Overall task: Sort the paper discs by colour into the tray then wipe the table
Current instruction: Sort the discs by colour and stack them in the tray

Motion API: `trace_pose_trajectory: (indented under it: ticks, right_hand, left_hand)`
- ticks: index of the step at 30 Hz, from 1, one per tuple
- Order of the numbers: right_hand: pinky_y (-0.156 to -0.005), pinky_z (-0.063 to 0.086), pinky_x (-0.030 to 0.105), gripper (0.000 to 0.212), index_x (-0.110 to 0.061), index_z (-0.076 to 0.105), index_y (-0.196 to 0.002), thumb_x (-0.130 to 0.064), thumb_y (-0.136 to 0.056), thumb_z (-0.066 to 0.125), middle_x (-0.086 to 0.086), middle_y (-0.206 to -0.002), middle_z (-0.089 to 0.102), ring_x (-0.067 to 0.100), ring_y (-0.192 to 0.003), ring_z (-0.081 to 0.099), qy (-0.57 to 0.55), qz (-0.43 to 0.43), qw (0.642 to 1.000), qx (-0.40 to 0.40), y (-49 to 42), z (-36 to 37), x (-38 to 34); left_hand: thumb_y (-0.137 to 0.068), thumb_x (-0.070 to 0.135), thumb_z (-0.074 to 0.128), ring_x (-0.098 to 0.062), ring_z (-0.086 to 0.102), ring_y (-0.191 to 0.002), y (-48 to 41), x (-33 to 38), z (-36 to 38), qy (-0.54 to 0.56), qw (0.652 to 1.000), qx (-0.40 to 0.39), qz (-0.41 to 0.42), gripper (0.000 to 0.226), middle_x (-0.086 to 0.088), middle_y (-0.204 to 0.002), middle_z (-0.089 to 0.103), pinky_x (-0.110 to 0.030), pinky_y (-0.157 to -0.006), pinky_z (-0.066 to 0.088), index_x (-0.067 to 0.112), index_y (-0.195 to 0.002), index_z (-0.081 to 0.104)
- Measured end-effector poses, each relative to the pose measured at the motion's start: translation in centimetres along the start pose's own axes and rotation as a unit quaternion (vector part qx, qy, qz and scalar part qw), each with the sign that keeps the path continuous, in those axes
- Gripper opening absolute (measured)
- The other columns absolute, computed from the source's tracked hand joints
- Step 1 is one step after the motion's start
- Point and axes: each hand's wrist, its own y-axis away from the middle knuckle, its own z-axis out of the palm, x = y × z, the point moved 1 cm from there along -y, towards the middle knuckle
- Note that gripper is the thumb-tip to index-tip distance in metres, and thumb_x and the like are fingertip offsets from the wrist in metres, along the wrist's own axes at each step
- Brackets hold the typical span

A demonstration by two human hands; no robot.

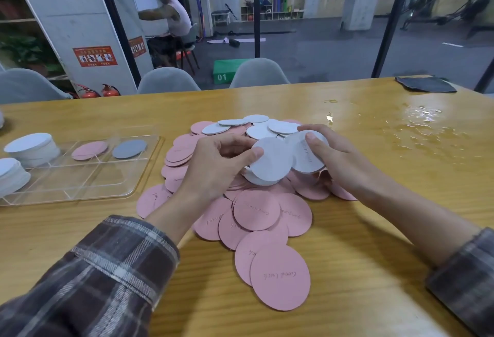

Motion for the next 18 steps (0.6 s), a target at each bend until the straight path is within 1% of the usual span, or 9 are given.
trace_pose_trajectory:
  ticks: [1,3,5,7,8,10,13,15,18]
  right_hand:
    - [-0.087,0.050,0.035,0.027,-0.042,0.060,-0.127,-0.043,-0.108,0.042,-0.008,-0.117,0.061,0.016,-0.106,0.060,-0.002,0.000,1.000,-0.001,-0.01,0.02,0.01]
    - [-0.091,0.050,0.038,0.026,-0.041,0.061,-0.127,-0.042,-0.108,0.042,-0.008,-0.118,0.062,0.018,-0.108,0.060,-0.007,-0.001,1.000,-0.003,-0.09,0.05,0.09]
    - [-0.085,0.051,0.034,0.026,-0.039,0.061,-0.127,-0.041,-0.109,0.042,-0.006,-0.118,0.062,0.018,-0.104,0.060,-0.009,-0.004,1.000,0.002,-0.17,-0.01,0.17]
    - [-0.074,0.046,0.029,0.026,-0.037,0.060,-0.127,-0.040,-0.109,0.042,-0.006,-0.111,0.061,0.016,-0.093,0.059,-0.020,0.000,1.000,0.010,-0.29,-0.11,0.27]
    - [-0.071,0.044,0.028,0.026,-0.038,0.060,-0.127,-0.041,-0.109,0.042,-0.007,-0.108,0.060,0.014,-0.088,0.057,-0.015,-0.001,1.000,0.015,-0.38,-0.17,0.34]
    - [-0.071,0.041,0.028,0.026,-0.040,0.059,-0.127,-0.043,-0.108,0.041,-0.010,-0.105,0.059,0.010,-0.085,0.055,0.006,-0.008,1.000,0.025,-0.56,-0.32,0.55]
    - [-0.067,0.041,0.026,0.026,-0.042,0.058,-0.127,-0.044,-0.108,0.040,-0.011,-0.101,0.058,0.008,-0.077,0.054,0.012,-0.002,0.999,0.037,-0.66,-0.54,0.71]
    - [-0.063,0.042,0.025,0.027,-0.040,0.057,-0.129,-0.044,-0.108,0.040,-0.011,-0.100,0.058,0.007,-0.070,0.055,0.018,-0.002,0.999,0.042,-0.61,-0.54,0.63]
    - [-0.072,0.043,0.029,0.028,-0.041,0.057,-0.130,-0.044,-0.108,0.040,-0.010,-0.108,0.059,0.009,-0.086,0.057,0.032,-0.011,0.998,0.048,-0.59,-0.57,0.61]
  left_hand:
    - [-0.088,0.013,0.082,-0.009,0.070,-0.078,0.11,0.00,0.20,0.007,1.000,-0.006,0.008,0.011,-0.002,-0.091,0.080,-0.018,-0.069,0.054,0.008,-0.098,0.080]
    - [-0.087,0.015,0.083,-0.010,0.062,-0.076,0.23,0.06,0.44,0.005,1.000,-0.015,0.026,0.008,0.002,-0.085,0.077,-0.016,-0.068,0.048,0.012,-0.094,0.081]
    - [-0.087,0.012,0.083,-0.009,0.056,-0.069,0.34,0.18,0.67,0.005,0.999,-0.031,0.035,0.005,0.007,-0.077,0.073,-0.014,-0.063,0.044,0.015,-0.091,0.081]
    - [-0.087,0.006,0.081,-0.008,0.062,-0.068,0.59,0.42,0.94,0.010,0.998,-0.047,0.042,0.008,0.005,-0.078,0.075,-0.014,-0.062,0.047,0.014,-0.090,0.080]
    - [-0.087,0.004,0.080,-0.007,0.065,-0.071,0.69,0.48,0.96,0.006,0.998,-0.050,0.049,0.010,0.003,-0.081,0.077,-0.015,-0.065,0.050,0.014,-0.089,0.080]
    - [-0.087,0.004,0.080,-0.006,0.069,-0.077,0.84,0.70,0.96,-0.004,0.997,-0.054,0.057,0.009,0.004,-0.085,0.078,-0.016,-0.072,0.052,0.013,-0.089,0.081]
    - [-0.088,0.010,0.080,-0.004,0.068,-0.076,0.85,0.88,0.93,-0.007,0.997,-0.049,0.059,0.003,0.001,-0.091,0.078,-0.014,-0.071,0.048,0.008,-0.089,0.082]
    - [-0.087,0.007,0.082,-0.009,0.072,-0.083,0.85,0.87,0.92,-0.009,0.997,-0.047,0.067,0.003,-0.001,-0.095,0.078,-0.016,-0.074,0.052,0.006,-0.089,0.082]
    - [-0.085,-0.003,0.080,-0.014,0.074,-0.090,0.91,0.74,1.03,-0.016,0.996,-0.052,0.076,0.011,-0.001,-0.099,0.078,-0.019,-0.079,0.056,0.007,-0.089,0.081]
